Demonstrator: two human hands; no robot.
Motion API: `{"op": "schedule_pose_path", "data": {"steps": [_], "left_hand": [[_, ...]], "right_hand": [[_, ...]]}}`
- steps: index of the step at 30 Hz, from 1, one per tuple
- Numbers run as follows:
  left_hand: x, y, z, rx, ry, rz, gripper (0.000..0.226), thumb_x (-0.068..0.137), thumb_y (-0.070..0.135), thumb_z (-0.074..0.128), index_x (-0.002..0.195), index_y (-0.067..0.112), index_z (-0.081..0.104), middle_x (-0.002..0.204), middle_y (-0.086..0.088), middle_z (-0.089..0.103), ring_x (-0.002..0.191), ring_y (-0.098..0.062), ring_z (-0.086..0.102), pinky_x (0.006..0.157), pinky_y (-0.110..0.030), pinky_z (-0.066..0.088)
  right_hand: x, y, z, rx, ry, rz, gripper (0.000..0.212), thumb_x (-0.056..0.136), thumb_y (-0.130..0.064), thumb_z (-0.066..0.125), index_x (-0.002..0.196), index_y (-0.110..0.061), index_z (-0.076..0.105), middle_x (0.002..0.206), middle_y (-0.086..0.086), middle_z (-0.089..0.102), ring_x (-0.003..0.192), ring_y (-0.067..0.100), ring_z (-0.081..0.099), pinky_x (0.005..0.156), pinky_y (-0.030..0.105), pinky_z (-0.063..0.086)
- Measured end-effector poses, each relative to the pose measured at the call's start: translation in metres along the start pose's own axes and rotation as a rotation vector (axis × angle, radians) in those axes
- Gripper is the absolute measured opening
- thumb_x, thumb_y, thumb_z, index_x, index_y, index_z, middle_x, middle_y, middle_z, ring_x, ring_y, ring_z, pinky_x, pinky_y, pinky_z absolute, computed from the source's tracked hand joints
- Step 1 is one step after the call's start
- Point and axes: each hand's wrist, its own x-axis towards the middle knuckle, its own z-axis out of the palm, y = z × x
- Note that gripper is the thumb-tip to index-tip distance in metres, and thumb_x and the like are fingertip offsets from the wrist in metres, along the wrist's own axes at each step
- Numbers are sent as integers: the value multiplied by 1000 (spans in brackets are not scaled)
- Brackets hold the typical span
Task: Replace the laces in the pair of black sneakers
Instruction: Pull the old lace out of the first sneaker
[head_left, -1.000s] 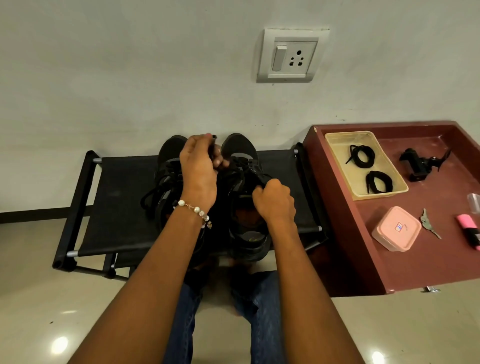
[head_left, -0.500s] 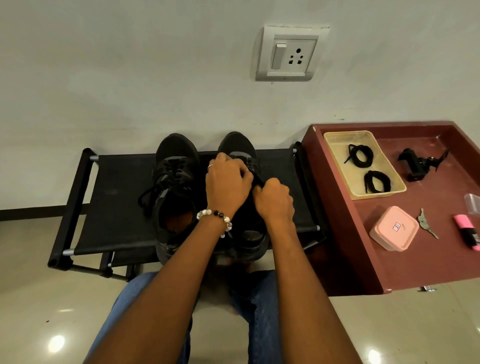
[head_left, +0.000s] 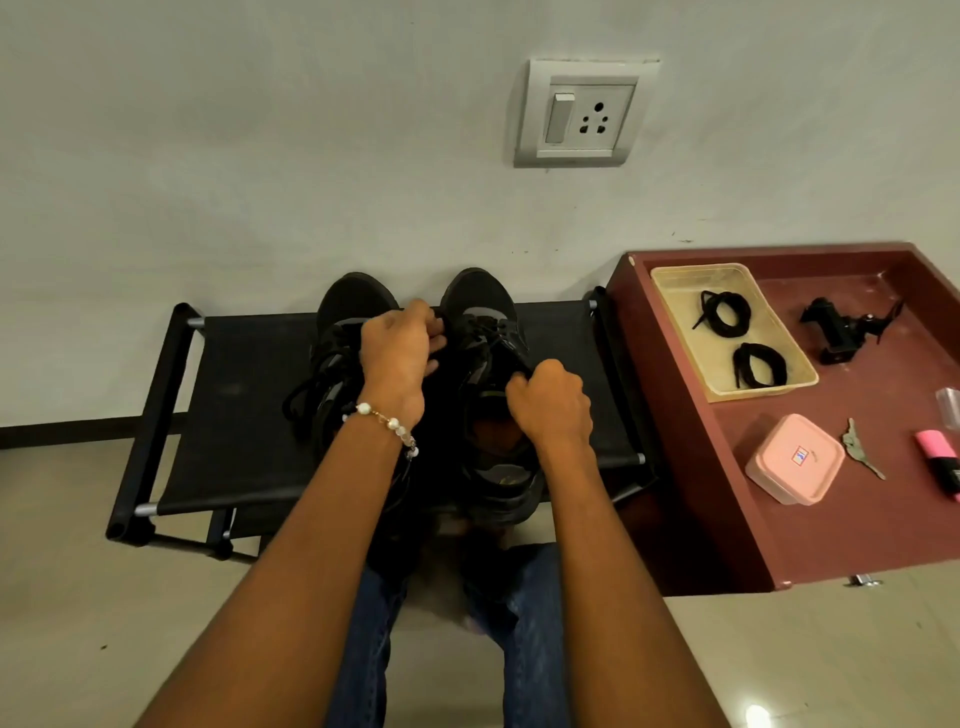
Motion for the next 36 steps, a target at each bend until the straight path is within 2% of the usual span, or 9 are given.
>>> {"op": "schedule_pose_path", "data": {"steps": [4,7,9,11,14,21,28,32,36], "left_hand": [[-4,-4,-1,660,202,453,36,86,11,56,52,1,46,53,-6,44,53,-23,44,61,-40,45],[-15,-4,3,982,225,593,38,88,15,55,55,10,35,79,-16,57,83,-37,56,70,-44,46],[-21,-5,5,1027,144,667,24,89,16,55,67,7,54,88,-14,64,87,-34,61,73,-42,52],[-25,-7,5,1031,-30,625,16,89,20,59,88,8,69,88,-8,68,82,-25,63,73,-37,54],[-28,-16,6,1204,-208,474,17,87,24,60,87,8,59,97,-12,63,81,-25,57,62,-32,42],[-24,-45,13,1166,-104,304,34,98,29,46,114,0,54,114,-18,60,99,-36,61,67,-33,40],[-27,-46,16,1061,-27,265,30,99,23,42,112,0,55,110,-17,60,96,-36,60,62,-31,35],[-26,-46,17,1046,-25,259,27,99,22,43,105,0,56,106,-17,61,93,-36,60,61,-32,34],[-24,-47,19,1046,-8,256,28,98,21,44,108,-2,57,104,-17,62,91,-36,61,57,-31,34]], "right_hand": [[2,1,0,-19,-6,-23,19,94,-27,49,97,-8,49,112,17,56,92,36,54,70,37,39],[5,0,1,-63,61,-169,34,91,-19,56,123,-8,52,120,17,51,107,38,53,79,41,46],[9,-1,1,-70,125,-340,49,89,-13,60,137,-15,47,125,13,48,114,34,49,89,47,48],[13,-3,0,-78,144,-479,56,88,-6,59,141,-20,47,123,10,48,113,30,48,89,46,48],[16,-3,2,-148,132,-564,46,90,-4,54,133,-19,57,120,7,51,110,28,46,86,46,49],[18,-12,10,-322,241,-527,29,94,-9,53,119,-16,65,118,5,54,105,28,48,71,39,48],[19,-18,13,-272,327,-495,19,96,-22,54,106,-16,68,108,5,59,95,27,55,64,35,45],[17,-16,12,-109,378,-448,18,95,-24,54,100,-11,65,98,6,65,87,28,61,61,31,37],[18,-15,5,256,319,-201,15,94,-21,52,96,-8,59,93,10,67,87,31,61,67,31,36]]}}
